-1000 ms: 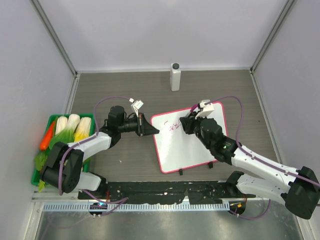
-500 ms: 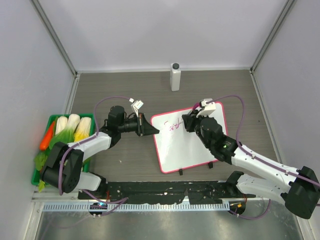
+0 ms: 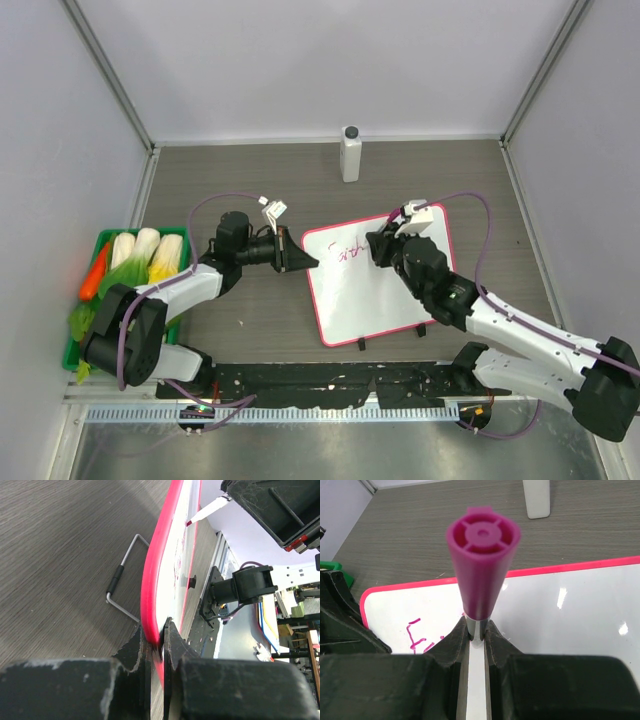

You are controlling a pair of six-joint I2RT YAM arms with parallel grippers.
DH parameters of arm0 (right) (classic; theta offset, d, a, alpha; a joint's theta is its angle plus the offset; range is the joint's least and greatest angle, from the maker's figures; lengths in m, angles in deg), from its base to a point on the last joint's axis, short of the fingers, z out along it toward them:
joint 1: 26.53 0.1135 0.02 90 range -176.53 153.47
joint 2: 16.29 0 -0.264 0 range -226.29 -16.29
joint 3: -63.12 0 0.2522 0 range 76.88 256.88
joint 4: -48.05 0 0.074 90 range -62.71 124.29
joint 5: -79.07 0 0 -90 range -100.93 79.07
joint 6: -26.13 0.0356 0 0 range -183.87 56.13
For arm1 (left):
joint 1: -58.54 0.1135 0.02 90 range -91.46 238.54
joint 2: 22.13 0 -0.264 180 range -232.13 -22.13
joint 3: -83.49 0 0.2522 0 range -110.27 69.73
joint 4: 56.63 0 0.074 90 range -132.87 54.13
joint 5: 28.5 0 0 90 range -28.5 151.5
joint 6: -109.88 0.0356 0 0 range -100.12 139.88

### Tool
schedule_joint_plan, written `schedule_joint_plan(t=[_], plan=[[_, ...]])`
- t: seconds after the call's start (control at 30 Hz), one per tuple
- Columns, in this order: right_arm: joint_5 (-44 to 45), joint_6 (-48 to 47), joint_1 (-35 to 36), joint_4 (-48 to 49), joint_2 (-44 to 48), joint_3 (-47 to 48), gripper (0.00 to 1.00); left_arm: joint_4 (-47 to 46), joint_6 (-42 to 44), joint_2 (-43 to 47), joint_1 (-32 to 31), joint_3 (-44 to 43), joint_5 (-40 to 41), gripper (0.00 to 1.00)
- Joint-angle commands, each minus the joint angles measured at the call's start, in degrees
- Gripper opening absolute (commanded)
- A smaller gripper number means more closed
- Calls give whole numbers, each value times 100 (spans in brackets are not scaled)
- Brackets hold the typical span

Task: Write a sentence on the whiteboard
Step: Write with the whiteboard marker on the whiteboard.

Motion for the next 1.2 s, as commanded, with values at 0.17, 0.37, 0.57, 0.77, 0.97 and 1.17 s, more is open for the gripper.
schedule_joint_plan(t=[0.17,0.37,0.57,0.77,0.97,1.17], plan=[[-67,46,-27,-329,163,-308,1,386,984,-65,-165,47,439,0],[-76,11,-27,-338,233,-168,1,386,984,-56,-165,47,448,0],[-277,29,-36,-373,453,96,1,403,993,-56,-165,47,456,0],[-304,46,-36,-338,760,184,1,412,1002,-4,-165,73,474,0],[-471,72,-176,-399,875,184,1,412,1002,41,-165,73,492,0],[-1709,599,-1254,-224,1235,-150,1,403,993,58,-165,100,500,0]])
